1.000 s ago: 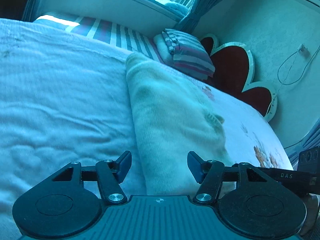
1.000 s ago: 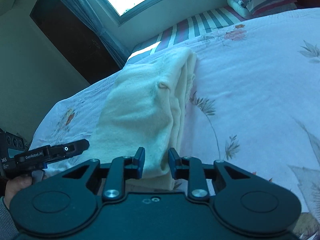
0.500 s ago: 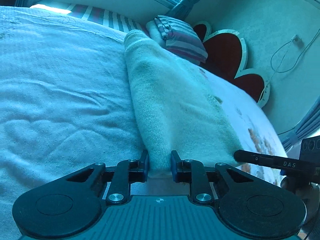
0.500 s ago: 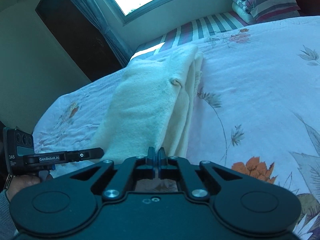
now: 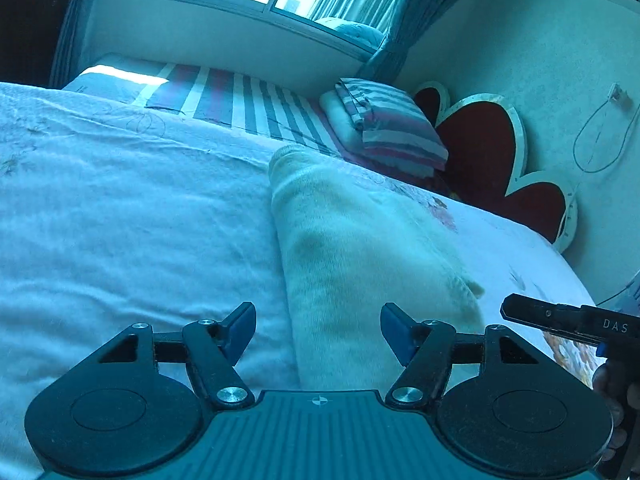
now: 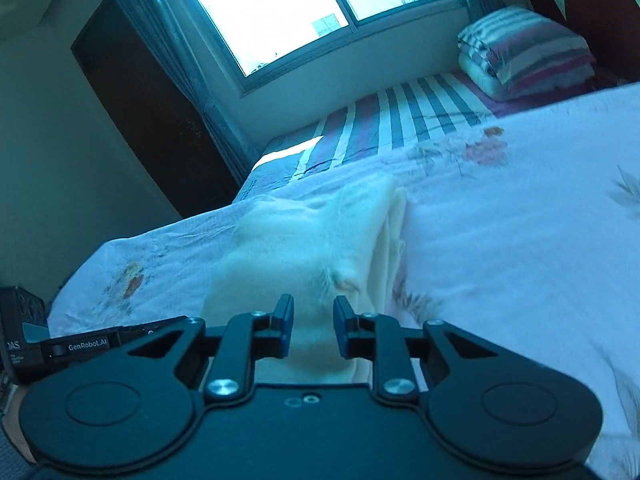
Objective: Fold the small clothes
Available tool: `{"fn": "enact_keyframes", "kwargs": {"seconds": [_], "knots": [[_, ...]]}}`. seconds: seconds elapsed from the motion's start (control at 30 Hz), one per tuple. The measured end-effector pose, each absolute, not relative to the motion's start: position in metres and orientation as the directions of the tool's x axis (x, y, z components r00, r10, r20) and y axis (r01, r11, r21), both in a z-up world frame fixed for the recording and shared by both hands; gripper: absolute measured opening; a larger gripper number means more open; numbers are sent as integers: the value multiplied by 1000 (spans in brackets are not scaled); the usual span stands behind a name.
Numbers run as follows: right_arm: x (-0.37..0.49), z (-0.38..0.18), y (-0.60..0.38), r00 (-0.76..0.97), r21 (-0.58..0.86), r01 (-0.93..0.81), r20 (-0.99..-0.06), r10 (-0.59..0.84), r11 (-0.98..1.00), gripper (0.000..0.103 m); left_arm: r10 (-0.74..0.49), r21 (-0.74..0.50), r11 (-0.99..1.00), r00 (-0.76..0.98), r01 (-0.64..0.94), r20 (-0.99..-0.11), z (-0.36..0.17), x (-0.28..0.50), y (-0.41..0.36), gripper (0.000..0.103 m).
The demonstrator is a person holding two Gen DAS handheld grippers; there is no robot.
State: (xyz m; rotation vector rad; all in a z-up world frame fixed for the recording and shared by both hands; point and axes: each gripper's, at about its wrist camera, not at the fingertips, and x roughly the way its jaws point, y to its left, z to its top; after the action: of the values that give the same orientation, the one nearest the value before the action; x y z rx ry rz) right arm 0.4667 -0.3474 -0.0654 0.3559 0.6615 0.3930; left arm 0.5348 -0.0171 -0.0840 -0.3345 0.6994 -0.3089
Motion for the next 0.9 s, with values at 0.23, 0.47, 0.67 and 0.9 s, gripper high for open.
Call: {"fn": "enact_keyframes", "kwargs": {"seconds": [0.23,0.47,0.67,0.9], "knots": [[505,-82,-325,722,265,-203,-609,327,943,23,-367,-395,909,703,132,-609,-95,576,-29,68],[513,-96,-335,695,286,-167,-645,318,944,37,-366,-356,919,696,168,-617,-102,577,-34,69],[514,-85,-342,680,345,-174,-635,366,922,40,-360,-308,929,688,203,-631,-89,573,-37,72],[507,-94,-369,662,570,-135,-556,502,810,51,-545,-513,819,625,256,-559,-96,563,-6,72]]}}
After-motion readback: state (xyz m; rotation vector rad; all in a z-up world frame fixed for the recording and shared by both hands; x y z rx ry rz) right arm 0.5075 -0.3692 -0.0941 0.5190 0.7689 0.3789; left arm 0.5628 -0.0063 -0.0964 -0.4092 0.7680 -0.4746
